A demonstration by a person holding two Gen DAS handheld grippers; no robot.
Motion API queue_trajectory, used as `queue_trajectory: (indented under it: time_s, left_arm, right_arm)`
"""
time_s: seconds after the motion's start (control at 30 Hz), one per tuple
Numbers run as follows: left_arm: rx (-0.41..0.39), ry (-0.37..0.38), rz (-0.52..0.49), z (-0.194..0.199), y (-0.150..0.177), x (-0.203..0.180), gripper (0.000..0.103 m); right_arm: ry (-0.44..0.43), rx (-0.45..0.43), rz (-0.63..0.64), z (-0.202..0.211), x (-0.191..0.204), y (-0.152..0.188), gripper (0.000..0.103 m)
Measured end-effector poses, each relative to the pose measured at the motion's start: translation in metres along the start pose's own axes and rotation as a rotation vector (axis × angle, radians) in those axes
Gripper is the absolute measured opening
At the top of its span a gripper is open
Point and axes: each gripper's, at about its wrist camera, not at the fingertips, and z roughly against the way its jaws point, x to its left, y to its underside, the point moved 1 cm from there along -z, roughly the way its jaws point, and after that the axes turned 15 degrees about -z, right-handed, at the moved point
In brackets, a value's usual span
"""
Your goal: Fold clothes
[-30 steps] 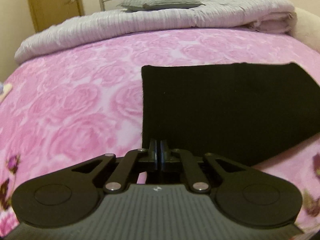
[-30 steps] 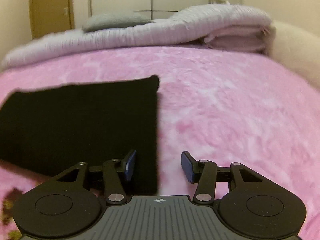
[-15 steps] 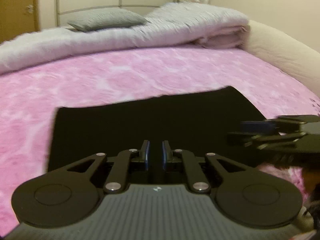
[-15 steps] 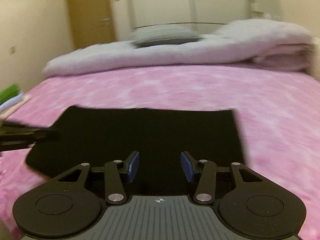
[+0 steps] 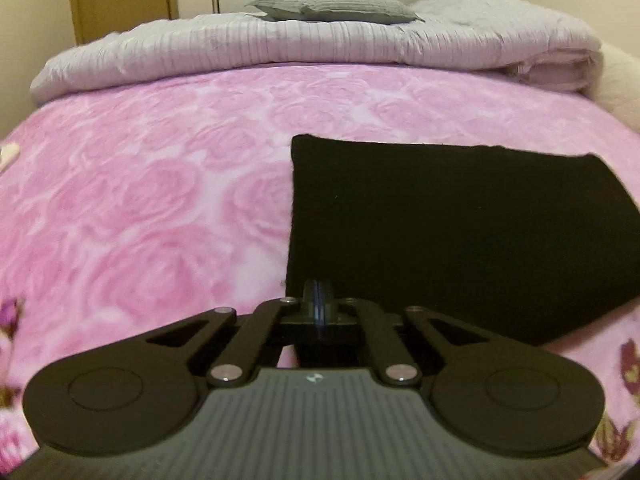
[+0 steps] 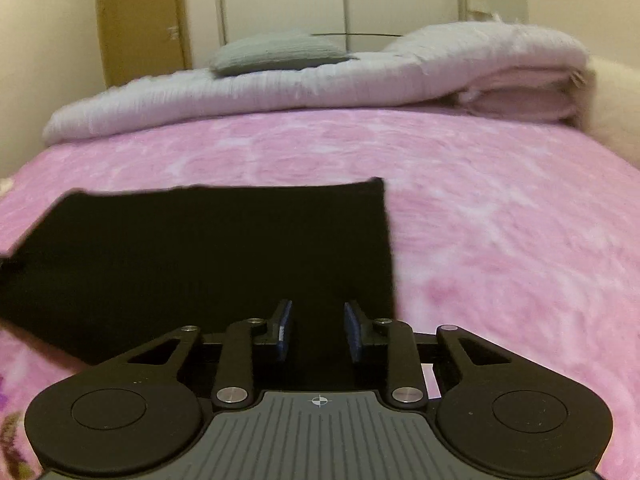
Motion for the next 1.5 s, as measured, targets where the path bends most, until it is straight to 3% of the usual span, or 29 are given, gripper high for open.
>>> queue_trajectory:
  time_s: [0.13, 0.2, 0.27, 0.4, 0.47, 0.6, 0.7, 0.9, 1.2, 1.23, 1.27, 1.3, 1.33, 1.5]
  left_arm:
    - [0.006, -0.026, -0.004, 0.02, -0.003, -0.014, 0.004]
    - [-0.027, -0.018, 0.02, 0.031, -0.004, -0.021, 0.017]
    - [0.025, -0.021, 0.0, 0.024, 0.0, -0.028, 0.019]
    - [0.066, -0.053, -0.026, 0.027, 0.004, -0.038, 0.018]
    - [0.094, -0.064, -0.012, 0.041, 0.001, -0.04, 0.019]
    - [0.136, -0.081, 0.031, 0.069, -0.001, -0.045, 0.02]
    - [0.118, -0.044, 0.077, 0.095, 0.0, -0.052, 0.024]
    - [0.111, -0.005, 0.083, 0.138, -0.001, -0.069, 0.029]
    - [0.061, -0.015, 0.054, 0.184, -0.001, -0.089, 0.029]
    - [0.052, -0.013, 0.053, 0.188, -0.001, -0.09, 0.029]
    - [0.043, -0.011, 0.051, 0.192, 0.0, -0.09, 0.029]
    - [0.034, -0.008, 0.049, 0.196, 0.0, -0.091, 0.029]
    - [0.025, -0.005, 0.049, 0.199, 0.0, -0.092, 0.029]
    - [-0.027, 0.017, 0.063, 0.214, 0.0, -0.094, 0.029]
  right_arm:
    - [0.093, -0.005, -0.079, 0.018, -0.008, 0.003, 0.032]
    - [0.11, -0.023, -0.09, 0.031, -0.005, 0.006, 0.032]
    - [0.075, -0.03, -0.034, 0.04, 0.007, 0.011, 0.032]
    - [0.133, 0.023, 0.025, 0.026, 0.013, 0.022, 0.032]
    - [0.141, 0.065, -0.061, 0.032, 0.009, 0.015, 0.032]
    - [0.122, 0.052, -0.144, 0.064, 0.016, 0.016, 0.033]
    - [0.093, 0.035, -0.192, 0.091, 0.029, 0.023, 0.037]
    - [0.026, 0.101, -0.267, 0.12, 0.062, 0.033, 0.039]
    - [-0.016, 0.007, -0.187, 0.168, 0.099, 0.019, 0.039]
    - [-0.012, 0.003, -0.177, 0.172, 0.101, 0.019, 0.046]
    - [-0.009, -0.002, -0.171, 0.176, 0.102, 0.02, 0.067]
    - [-0.008, -0.014, -0.168, 0.18, 0.103, 0.021, 0.076]
    - [-0.009, -0.028, -0.165, 0.184, 0.103, 0.022, 0.08]
    - [0.014, -0.03, -0.126, 0.196, 0.112, 0.025, 0.08]
